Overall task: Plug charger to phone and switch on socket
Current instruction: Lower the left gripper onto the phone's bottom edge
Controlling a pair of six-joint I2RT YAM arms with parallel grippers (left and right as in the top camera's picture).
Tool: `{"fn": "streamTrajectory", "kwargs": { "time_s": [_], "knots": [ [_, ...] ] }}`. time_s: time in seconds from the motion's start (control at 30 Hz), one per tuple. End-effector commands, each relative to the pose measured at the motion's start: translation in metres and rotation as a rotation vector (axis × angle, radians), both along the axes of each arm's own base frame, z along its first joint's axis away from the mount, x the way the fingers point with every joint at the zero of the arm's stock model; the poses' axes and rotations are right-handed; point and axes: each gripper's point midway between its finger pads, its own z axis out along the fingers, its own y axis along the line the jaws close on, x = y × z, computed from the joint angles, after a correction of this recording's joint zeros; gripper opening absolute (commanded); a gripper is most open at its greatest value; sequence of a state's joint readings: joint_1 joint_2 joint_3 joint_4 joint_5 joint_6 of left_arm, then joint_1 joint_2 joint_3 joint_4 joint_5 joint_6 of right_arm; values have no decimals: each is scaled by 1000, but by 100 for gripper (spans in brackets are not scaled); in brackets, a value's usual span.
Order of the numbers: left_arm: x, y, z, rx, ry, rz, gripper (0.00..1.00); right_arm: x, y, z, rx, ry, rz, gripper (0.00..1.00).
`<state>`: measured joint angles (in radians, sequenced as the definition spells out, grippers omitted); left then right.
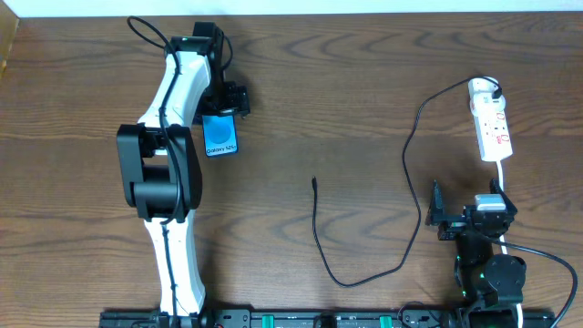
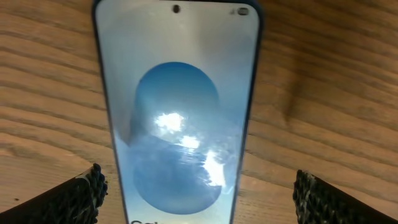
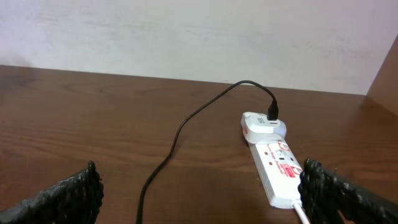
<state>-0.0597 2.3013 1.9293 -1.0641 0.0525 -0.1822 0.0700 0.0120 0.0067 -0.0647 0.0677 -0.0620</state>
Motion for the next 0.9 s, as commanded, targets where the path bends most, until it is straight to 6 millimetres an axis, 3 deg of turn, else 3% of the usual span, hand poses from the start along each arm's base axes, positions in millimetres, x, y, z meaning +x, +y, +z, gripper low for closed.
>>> {"fn": "streamTrajectory", "kwargs": {
  "time_s": [0.0, 0.5, 0.87],
  "knots": [
    [-2, 10, -7, 21, 19, 3, 98, 0, -1, 0, 4, -1, -6, 99],
    [-1, 11, -11, 21, 17, 16, 98, 0, -1, 0, 4, -1, -6, 99],
    [-9, 11, -42, 24, 87, 15, 98, 0, -1, 0, 4, -1, -6, 99]
  ]
}}
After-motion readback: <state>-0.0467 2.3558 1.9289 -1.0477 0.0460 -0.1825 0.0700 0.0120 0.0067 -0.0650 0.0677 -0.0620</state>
